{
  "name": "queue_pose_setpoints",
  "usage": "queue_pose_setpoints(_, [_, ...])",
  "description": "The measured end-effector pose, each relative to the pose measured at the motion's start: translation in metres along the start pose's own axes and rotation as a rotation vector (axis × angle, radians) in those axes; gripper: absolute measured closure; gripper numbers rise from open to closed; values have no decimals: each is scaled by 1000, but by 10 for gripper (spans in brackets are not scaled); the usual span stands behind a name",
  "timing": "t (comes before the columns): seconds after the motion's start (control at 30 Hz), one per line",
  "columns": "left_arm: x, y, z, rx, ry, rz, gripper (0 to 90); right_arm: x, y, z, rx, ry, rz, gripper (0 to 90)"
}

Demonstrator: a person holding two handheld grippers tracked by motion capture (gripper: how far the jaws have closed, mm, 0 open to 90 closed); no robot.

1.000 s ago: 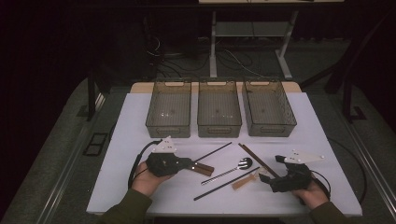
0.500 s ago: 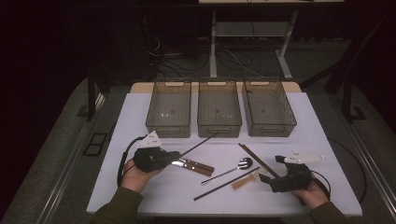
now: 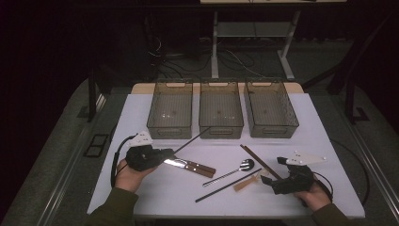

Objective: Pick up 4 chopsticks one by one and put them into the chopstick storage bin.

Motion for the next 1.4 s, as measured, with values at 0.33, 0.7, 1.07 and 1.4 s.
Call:
queue_pose_setpoints(0.33, [7, 3, -6, -11, 39, -20, 853, 0, 0, 1, 2, -3, 1, 15])
queue_pose_setpoints(0.7, [23, 10, -11, -26, 73, -49, 852, -1, 0, 1, 2, -5, 2, 15])
queue_pose_setpoints(1.07, [45, 23, -13, -59, 108, -93, 853, -1, 0, 1, 2, -4, 6, 15])
queue_pose_setpoints(1.4, [61, 37, -8, -62, 134, -118, 853, -2, 0, 0, 1, -7, 7, 15])
Point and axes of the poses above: each handheld gripper's, and its own axes: z roughly forward along the jaws, y roughly out of its top, x roughly to its left, the point moved 5 cm from there along z, roughly forward along the jaws, and after that the axes turned 6 degrees about x, right-handed, at the moved point
